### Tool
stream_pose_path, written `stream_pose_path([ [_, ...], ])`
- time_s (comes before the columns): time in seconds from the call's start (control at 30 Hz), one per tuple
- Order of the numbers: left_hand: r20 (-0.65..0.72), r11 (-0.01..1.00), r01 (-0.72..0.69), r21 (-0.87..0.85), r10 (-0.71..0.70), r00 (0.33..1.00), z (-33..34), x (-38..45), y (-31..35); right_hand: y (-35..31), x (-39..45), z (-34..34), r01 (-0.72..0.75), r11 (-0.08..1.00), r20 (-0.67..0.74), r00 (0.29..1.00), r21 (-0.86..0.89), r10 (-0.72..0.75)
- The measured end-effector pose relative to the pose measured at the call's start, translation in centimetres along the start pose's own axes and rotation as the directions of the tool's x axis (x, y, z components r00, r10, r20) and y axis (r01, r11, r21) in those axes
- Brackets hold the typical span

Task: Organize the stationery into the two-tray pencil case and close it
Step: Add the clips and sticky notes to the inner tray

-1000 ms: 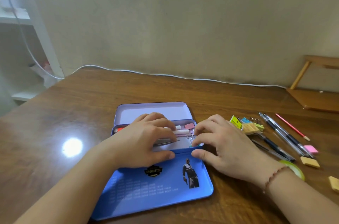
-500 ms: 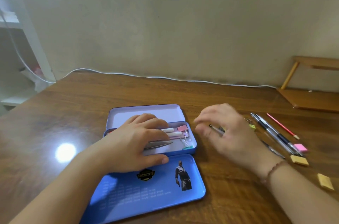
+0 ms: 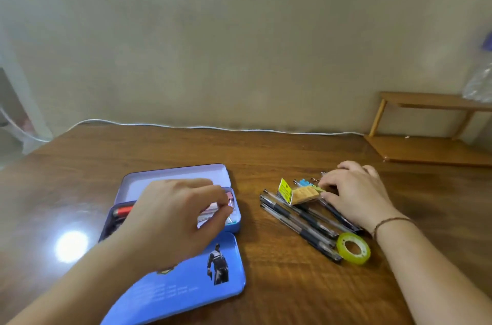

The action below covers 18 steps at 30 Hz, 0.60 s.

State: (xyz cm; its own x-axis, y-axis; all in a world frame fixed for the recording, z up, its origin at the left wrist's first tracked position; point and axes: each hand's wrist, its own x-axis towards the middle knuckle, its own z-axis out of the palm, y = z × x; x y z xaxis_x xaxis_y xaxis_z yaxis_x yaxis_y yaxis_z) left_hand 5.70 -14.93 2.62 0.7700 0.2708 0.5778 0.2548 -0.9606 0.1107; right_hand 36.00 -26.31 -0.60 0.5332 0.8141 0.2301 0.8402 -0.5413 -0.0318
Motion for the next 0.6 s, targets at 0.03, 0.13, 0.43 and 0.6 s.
stream_pose_path([
  [0.03, 0.009, 0.997, 0.014, 0.082, -0.015, 1.000, 0.1, 0.8, 0.1, -0.2, 0.0, 0.2, -0.020, 1.000, -0.022, 1.000, -0.013, 0.020],
  [0.13, -0.081, 0.976, 0.184, 0.121, -0.175, 0.981, 0.7, 2.1, -0.5, -0.4, 0.0, 0.3, -0.066, 0.997, -0.146, 0.988, -0.049, 0.059],
  [0.43, -0.129, 0.930, 0.260, -0.261, -0.300, 0.945, 2.9, 0.3, -3.3, -6.1, -1.2, -1.1, 0.291, 0.636, -0.432, 0.899, 0.714, 0.073],
  [0.6, 0.020, 0.844, 0.366, -0.391, -0.390, 0.921, 3.8, 0.3, -3.1, -12.8, -3.6, 1.0, 0.273, 0.588, -0.225, 0.962, 0.761, -0.156],
])
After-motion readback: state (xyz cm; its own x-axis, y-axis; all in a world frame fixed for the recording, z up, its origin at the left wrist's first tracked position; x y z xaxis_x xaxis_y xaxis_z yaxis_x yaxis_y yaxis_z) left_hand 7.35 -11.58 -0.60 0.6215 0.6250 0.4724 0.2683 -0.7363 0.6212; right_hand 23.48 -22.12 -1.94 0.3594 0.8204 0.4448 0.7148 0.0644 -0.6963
